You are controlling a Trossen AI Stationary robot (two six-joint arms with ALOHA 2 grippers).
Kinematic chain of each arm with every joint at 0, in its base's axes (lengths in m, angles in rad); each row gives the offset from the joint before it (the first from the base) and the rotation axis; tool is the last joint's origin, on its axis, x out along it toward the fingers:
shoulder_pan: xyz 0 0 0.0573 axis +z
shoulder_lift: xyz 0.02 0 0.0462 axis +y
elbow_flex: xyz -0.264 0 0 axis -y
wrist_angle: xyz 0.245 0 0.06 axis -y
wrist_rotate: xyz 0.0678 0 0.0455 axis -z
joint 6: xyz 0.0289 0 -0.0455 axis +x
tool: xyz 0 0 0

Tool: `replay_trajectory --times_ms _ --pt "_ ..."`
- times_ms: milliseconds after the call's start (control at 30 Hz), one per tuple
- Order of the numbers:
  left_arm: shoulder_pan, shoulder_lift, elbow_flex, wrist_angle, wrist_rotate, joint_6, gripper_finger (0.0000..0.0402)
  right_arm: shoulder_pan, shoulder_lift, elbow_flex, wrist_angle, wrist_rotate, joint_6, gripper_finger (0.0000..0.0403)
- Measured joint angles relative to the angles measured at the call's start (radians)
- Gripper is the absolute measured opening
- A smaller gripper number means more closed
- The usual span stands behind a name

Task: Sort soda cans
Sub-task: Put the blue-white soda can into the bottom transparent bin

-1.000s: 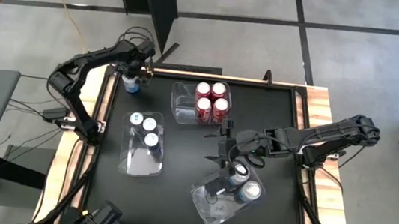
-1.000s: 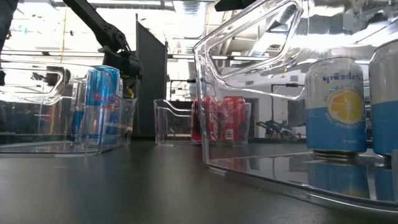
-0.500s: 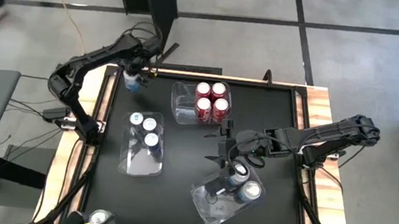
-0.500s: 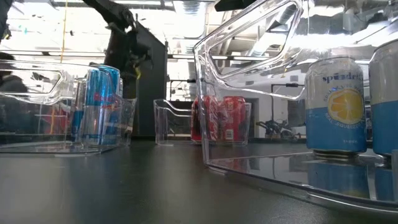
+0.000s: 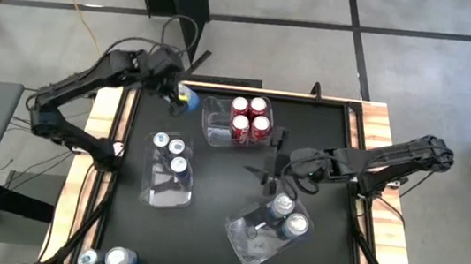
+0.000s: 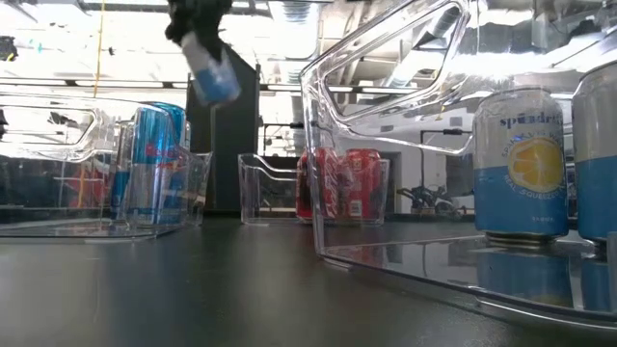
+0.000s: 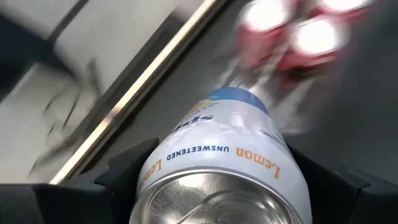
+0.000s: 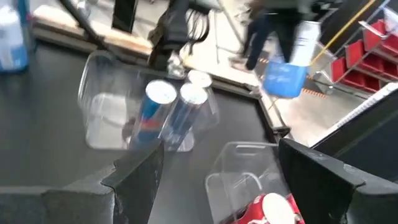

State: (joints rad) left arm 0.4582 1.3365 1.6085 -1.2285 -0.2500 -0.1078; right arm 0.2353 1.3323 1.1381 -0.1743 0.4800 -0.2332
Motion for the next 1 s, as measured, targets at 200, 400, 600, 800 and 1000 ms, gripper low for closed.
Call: replay_trajectory --times_ms 200,400,600,800,1000 --pt "-0.258 -0.013 0.000 0.131 0.035 0.034 0.0309 0.047 -0.099 0.000 -0.008 0.071 0.042 0.0332" --pt "-0.456 0.067 0.000 0.261 0.036 0.100 0.0309 0.123 -0.209 0.000 -0.022 0.103 0.086 0.0332" --pt "-0.576 0.173 0.000 0.385 0.049 0.203 0.0309 0.204 -0.273 0.001 -0.045 0.108 0.118 0.0332" --pt "-0.642 0.273 0.000 0.498 0.140 0.335 0.0309 0.269 -0.280 0.001 -0.067 0.182 0.139 0.0332" --pt "-0.676 0.371 0.000 0.608 0.173 0.396 0.0308 0.289 -0.252 0.001 -0.070 0.185 0.156 0.0332"
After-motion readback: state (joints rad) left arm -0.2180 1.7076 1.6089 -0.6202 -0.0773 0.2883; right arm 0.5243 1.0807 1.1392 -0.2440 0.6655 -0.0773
